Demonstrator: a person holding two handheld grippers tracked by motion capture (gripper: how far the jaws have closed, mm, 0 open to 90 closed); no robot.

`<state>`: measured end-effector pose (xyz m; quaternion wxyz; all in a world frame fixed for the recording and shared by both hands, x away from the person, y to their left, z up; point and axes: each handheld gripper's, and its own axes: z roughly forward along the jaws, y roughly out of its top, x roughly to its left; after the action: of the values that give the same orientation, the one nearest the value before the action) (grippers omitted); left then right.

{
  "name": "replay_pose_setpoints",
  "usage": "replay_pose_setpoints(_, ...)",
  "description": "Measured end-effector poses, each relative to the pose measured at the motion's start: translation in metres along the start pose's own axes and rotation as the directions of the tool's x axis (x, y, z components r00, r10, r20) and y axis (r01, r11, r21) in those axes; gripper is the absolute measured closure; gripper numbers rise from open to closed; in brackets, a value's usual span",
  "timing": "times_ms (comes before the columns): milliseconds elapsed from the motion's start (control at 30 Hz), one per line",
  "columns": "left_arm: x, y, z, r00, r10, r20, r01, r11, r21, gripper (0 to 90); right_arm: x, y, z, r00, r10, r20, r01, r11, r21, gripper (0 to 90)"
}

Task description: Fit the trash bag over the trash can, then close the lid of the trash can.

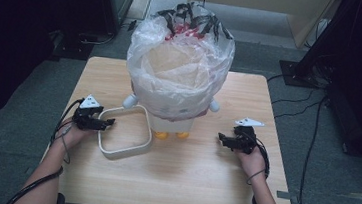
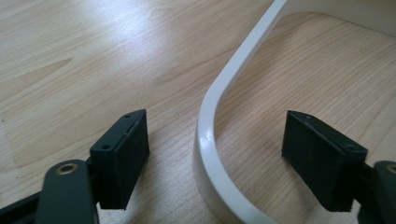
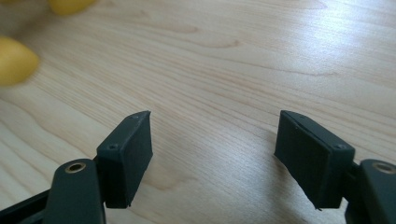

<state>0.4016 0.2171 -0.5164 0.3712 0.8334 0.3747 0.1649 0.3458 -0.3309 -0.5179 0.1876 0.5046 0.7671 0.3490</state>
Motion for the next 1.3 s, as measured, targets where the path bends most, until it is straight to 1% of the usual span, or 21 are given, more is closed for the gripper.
replay_pose_setpoints(67,0.0,0.0,0.0,1.0,0.001,-0.001,-0.001,1.0,0.001,24.7,0.001,-0.001,0.002,0.9994,-0.032,0.016,0.032,0.999,-0.008,26.6)
replay_pose_setpoints(133,0.0,0.0,-0.001,1.0,-0.001,-0.003,0.001,1.0,0.0,25.1,0.002,-0.001,0.004,0.9992,-0.034,0.02,0.034,0.999,-0.025,24.1)
replay_pose_setpoints(200,0.001,0.0,-0.002,0.9999,-0.011,-0.011,0.011,0.9999,0.0,28.0,0.001,-0.001,0.006,0.9992,-0.033,0.022,0.034,0.999,-0.029,22.6)
replay_pose_setpoints(300,0.003,-0.001,-0.005,0.9995,-0.023,-0.021,0.023,0.9997,-0.001,40.7,0.001,0.0,0.007,0.9993,-0.028,0.023,0.029,0.999,-0.028,21.8)
replay_pose_setpoints(400,0.004,0.0,-0.005,0.9994,-0.025,-0.022,0.025,0.9997,0.005,43.6,0.001,0.0,0.007,0.9993,-0.029,0.022,0.03,0.999,-0.028,21.5)
replay_pose_setpoints(467,0.004,0.003,-0.006,0.999,-0.034,-0.029,0.035,0.9991,0.024,53.2,0.001,0.0,0.007,0.9993,-0.031,0.023,0.032,0.999,-0.028,21.5)
replay_pose_setpoints(600,0.004,0.004,-0.006,0.9996,-0.024,-0.013,0.024,0.9993,0.029,65.4,0.001,0.0,0.007,0.9993,-0.03,0.022,0.03,0.999,-0.028,21.5)
replay_pose_setpoints(633,0.003,0.005,-0.006,0.9997,-0.025,-0.01,0.025,0.9992,0.031,65.4,0.001,0.0,0.007,0.9993,-0.03,0.022,0.03,0.999,-0.028,21.5)
replay_pose_setpoints(667,0.003,0.006,-0.006,0.9996,-0.026,-0.008,0.026,0.9991,0.033,73.2,0.001,0.0,0.007,0.9993,-0.03,0.022,0.03,0.999,-0.028,21.4)
replay_pose_setpoints(700,0.004,0.006,-0.005,0.9996,-0.028,-0.005,0.029,0.9989,0.038,75.8,0.001,0.0,0.007,0.9993,-0.03,0.022,0.03,0.999,-0.028,21.4)
replay_pose_setpoints(733,0.004,0.008,-0.005,0.9992,-0.039,-0.009,0.04,0.9983,0.044,76.8,0.001,0.0,0.007,0.9993,-0.031,0.022,0.031,0.999,-0.028,21.2)
replay_pose_setpoints(800,0.005,0.008,-0.005,0.9993,-0.038,-0.007,0.038,0.9982,0.046,77.8,0.001,0.0,0.007,0.9993,-0.032,0.021,0.033,0.999,-0.028,21.1)
replay_pose_setpoints(867,0.006,0.008,-0.006,0.9993,-0.037,0.007,0.036,0.9981,0.05,79.3,0.001,0.0,0.007,0.9993,-0.032,0.021,0.033,0.999,-0.028,21.1)
replay_pose_setpoints(933,0.007,0.009,-0.005,0.9982,-0.06,0.007,0.059,0.9968,0.054,79.5,0.001,0.0,0.008,0.9992,-0.033,0.021,0.034,0.999,-0.028,20.7)
replay_pose_setpoints(967,0.008,0.011,-0.006,0.9963,-0.086,0.007,0.085,0.9939,0.071,79.6,0.001,0.0,0.008,0.9992,-0.035,0.018,0.036,0.999,-0.027,20.2)
replay_pose_setpoints(1000,0.008,0.011,-0.006,0.9963,-0.086,0.007,0.085,0.9939,0.071,79.6,0.001,0.0,0.008,0.9992,-0.035,0.018,0.036,0.999,-0.027,20.2)
replay_pose_setpoints(1067,0.01,0.012,-0.007,0.9943,-0.106,0.01,0.104,0.9909,0.085,79.6,0.001,0.0,0.008,0.9992,-0.036,0.018,0.036,0.999,-0.027,20.1)
replay_pose_setpoints(1167,0.013,0.013,-0.011,0.993,-0.117,0.011,0.116,0.9885,0.098,79.7,0.001,0.0,0.008,0.9991,-0.04,0.013,0.041,0.999,-0.023,18.8)
replay_pose_setpoints(1233,0.014,0.016,-0.015,0.9899,-0.14,0.022,0.137,0.9859,0.096,79.6,0.001,0.0,0.008,0.9991,-0.04,0.013,0.041,0.999,-0.023,18.4)
replay_pose_setpoints(1267,0.015,0.017,-0.018,0.9895,-0.141,0.03,0.138,0.9853,0.102,79.7,0.002,0.001,0.008,0.9992,-0.035,0.019,0.036,0.999,-0.017,15.0)
replay_pose_setpoints(1300,0.017,0.019,-0.023,0.9861,-0.162,0.037,0.158,0.9826,0.098,79.8,0.001,0.001,0.009,0.9992,-0.033,0.022,0.034,0.999,-0.019,14.9)
